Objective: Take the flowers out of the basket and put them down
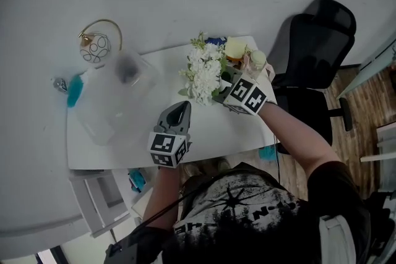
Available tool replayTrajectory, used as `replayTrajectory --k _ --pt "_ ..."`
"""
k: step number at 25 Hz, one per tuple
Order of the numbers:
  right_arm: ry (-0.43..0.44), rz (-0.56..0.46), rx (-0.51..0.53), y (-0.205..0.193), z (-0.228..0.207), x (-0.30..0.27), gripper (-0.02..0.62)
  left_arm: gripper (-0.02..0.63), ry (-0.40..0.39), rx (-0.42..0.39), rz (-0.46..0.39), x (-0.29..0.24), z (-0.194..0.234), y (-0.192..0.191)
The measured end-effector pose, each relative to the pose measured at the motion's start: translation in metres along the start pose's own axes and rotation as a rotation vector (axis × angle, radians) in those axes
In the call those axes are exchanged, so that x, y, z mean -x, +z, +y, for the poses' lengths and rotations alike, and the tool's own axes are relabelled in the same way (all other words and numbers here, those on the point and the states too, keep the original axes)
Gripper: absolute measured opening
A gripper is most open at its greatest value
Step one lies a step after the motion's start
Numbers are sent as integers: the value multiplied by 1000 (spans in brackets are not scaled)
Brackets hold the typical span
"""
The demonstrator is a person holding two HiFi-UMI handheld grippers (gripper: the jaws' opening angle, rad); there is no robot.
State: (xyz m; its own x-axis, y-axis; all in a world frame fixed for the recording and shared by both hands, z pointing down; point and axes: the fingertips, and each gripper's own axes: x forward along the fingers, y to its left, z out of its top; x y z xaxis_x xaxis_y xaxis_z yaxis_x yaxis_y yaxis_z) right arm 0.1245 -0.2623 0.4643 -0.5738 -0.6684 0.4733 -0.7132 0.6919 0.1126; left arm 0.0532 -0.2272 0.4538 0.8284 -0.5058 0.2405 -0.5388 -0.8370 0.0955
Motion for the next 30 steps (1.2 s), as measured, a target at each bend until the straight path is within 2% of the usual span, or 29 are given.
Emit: replayTrajectory --k 7,14,19,30 --pt "-1 18 -30 -57 9 3 249 11 3 27 52 -11 -19 -34" --pt "-29 -17 -54 -87 6 0 249 11 -3 41 86 -24 -28 -56" --pt "-54 -45 -89 -98 -2 -6 249 11 -10 46 103 -35 -30 -65" --pt "-107 -117 -144 -95 -13 -16 249 11 -51 80 146 -44 -46 -85"
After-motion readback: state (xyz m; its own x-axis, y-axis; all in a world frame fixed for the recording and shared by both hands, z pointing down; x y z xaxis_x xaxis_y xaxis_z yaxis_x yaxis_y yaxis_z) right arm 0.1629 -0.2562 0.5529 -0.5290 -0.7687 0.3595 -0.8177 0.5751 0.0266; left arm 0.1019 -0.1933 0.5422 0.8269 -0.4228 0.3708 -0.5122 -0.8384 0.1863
